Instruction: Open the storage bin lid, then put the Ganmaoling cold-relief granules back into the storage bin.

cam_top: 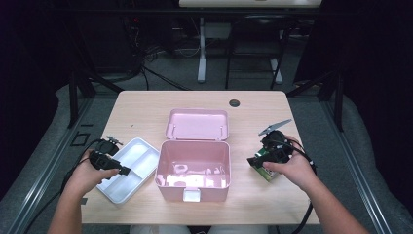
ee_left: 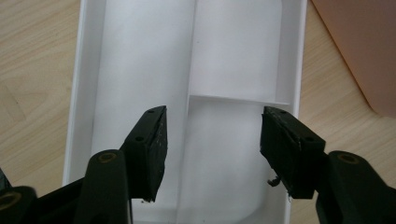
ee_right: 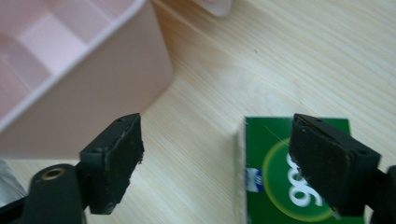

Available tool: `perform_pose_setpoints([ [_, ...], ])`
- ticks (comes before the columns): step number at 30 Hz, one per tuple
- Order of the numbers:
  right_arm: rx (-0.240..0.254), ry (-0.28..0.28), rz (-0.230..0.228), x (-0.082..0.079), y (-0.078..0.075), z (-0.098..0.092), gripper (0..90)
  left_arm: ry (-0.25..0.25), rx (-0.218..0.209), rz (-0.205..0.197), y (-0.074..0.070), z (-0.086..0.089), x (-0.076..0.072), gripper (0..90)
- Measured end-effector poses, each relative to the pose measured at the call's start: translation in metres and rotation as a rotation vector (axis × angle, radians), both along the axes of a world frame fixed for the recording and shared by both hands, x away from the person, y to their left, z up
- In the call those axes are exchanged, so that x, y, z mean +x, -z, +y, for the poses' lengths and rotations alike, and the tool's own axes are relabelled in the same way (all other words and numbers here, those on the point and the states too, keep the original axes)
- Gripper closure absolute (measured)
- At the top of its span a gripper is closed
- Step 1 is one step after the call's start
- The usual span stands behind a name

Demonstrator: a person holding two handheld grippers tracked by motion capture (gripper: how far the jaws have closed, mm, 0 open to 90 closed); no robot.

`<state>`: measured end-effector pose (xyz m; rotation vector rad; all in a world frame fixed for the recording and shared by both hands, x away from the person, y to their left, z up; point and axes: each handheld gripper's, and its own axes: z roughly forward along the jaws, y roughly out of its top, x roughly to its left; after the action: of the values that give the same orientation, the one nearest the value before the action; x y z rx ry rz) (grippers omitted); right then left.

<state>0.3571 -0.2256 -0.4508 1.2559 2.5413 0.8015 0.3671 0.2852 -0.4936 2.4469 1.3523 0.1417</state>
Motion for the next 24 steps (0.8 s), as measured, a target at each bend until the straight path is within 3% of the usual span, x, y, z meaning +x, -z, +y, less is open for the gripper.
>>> perform_pose_setpoints([
  [6,-0.085,0.01,0.06,0.013,0.003,-0.008,14.3,0.018,0.003,-0.012,-0.003,-0.002,-0.001,37.3],
  [8,-0.118,0.017,0.115,0.019,0.005,-0.011,11.4,0.023,0.001,-0.013,-0.005,-0.003,-0.002,37.3],
  [10,-0.133,0.016,0.131,0.021,0.006,-0.012,10.6,0.024,0.001,-0.015,-0.006,-0.003,-0.002,37.1],
  [11,-0.159,0.014,0.168,0.024,0.007,-0.012,9.3,0.017,-0.003,-0.018,-0.007,-0.003,-0.003,36.1],
  [15,-0.227,0.016,0.202,0.03,0.009,-0.014,6.0,0.016,-0.004,-0.019,-0.007,-0.003,-0.002,35.4],
  [24,-0.261,0.005,0.253,0.042,0.012,-0.017,5.4,0.02,0.0,-0.02,-0.006,-0.004,-0.002,34.4],
])
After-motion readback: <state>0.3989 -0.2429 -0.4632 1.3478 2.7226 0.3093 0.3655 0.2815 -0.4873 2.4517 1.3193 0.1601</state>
